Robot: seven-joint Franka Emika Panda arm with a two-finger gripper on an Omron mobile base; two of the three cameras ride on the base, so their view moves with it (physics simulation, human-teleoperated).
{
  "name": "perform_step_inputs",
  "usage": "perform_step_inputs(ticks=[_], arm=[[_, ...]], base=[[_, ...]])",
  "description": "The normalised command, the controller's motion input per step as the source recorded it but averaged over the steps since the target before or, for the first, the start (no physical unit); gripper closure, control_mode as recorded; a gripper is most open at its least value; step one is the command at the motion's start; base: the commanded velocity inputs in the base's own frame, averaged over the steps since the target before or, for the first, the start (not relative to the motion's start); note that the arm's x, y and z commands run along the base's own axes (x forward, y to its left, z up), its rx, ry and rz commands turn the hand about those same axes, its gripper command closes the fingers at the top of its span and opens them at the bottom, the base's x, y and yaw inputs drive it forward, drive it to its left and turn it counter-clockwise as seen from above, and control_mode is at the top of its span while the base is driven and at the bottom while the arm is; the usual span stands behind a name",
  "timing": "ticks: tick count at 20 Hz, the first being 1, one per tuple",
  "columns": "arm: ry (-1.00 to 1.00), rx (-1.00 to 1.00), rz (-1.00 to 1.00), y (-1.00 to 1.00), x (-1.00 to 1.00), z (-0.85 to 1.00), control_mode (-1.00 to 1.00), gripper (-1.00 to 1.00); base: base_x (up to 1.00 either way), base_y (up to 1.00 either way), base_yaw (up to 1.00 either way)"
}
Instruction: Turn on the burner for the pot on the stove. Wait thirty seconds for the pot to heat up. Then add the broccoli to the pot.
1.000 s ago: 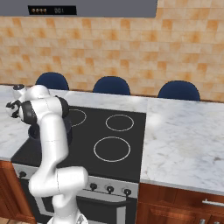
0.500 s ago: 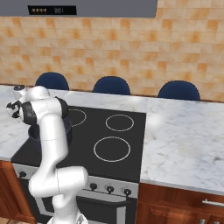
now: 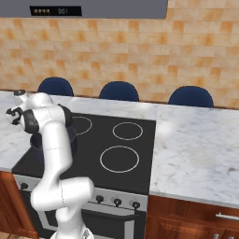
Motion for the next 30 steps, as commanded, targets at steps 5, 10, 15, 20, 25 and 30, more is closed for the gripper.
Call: perform_step_inputs(ticks=[5, 10, 15, 20, 25, 30], arm=[[0.0, 0.0, 0.0, 0.02, 0.0, 0.0, -1.0, -1.0], [0.0, 0.0, 0.0, 0.0, 0.0, 0.0, -1.0, -1.0], [0.0, 0.0, 0.0, 0.0, 0.0, 0.0, -1.0, -1.0], [0.0, 0.01, 0.0, 0.03, 0.0, -0.03, -1.0, -1.0], [0.0, 0.02, 0.0, 0.02, 0.0, -0.08, -1.0, -1.0], [0.0, 0.01, 0.0, 0.01, 0.01, -0.02, -1.0, -1.0]], base=[[0.0, 0.0, 0.0], [0.0, 0.0, 0.0], [0.0, 0.0, 0.0], [0.0, 0.0, 0.0], [0.0, 0.0, 0.0], [0.0, 0.0, 0.0]])
